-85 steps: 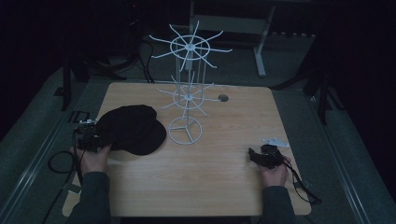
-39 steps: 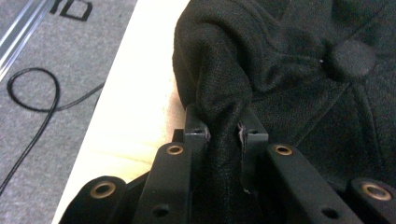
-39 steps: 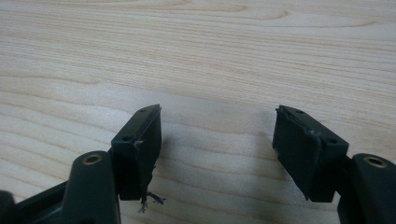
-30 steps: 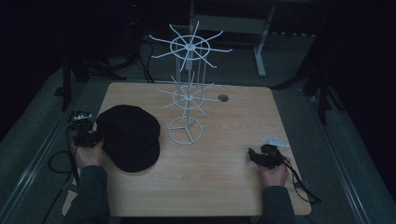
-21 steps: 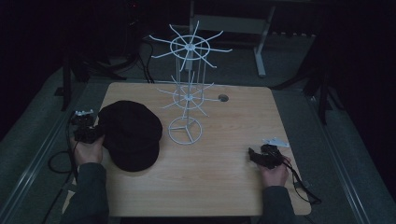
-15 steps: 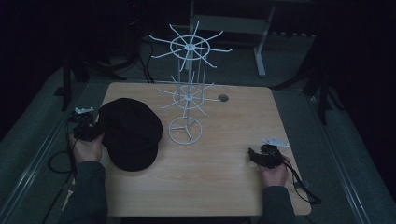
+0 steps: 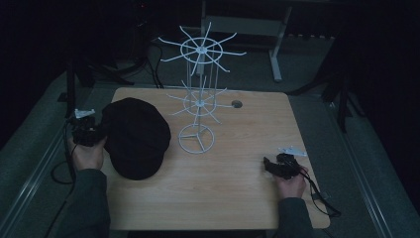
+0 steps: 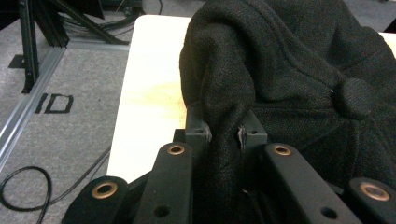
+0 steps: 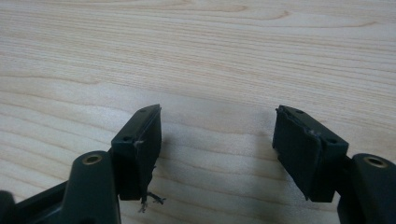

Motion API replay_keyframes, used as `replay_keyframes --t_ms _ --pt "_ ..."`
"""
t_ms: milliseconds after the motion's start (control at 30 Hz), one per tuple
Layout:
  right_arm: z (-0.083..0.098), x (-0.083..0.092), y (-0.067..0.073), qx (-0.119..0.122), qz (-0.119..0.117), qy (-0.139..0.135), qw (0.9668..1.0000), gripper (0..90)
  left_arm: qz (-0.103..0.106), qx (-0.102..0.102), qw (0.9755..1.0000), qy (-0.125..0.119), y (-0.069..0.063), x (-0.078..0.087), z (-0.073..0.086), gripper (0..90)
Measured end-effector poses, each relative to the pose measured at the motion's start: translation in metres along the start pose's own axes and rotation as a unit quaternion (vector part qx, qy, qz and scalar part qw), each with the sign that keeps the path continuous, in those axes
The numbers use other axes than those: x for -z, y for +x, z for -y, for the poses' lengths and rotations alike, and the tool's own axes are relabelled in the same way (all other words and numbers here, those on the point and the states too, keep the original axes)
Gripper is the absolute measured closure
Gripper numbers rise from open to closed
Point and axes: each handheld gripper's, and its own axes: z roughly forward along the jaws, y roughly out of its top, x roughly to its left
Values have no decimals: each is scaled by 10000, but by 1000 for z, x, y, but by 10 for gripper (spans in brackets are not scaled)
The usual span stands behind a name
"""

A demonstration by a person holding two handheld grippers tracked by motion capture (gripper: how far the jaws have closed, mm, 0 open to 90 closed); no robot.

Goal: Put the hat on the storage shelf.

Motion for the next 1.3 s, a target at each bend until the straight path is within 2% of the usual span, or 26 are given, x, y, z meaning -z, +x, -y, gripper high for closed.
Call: replay_keyframes --t_ms 367,667,1033,1300 --pt "0 0 0 3 -1 -2 10000 325 232 -202 9992 -259 3 10 -8 802" --pt "0 0 0 0 -1 0 10000 325 482 -468 9967 -452 3 18 -12 802" --pt "0 0 0 0 0 1 10000 324 836 -481 9933 -636 9 27 -19 801" --pt "0 0 0 2 0 0 10000 325 860 -539 9924 -693 14 34 -22 801"
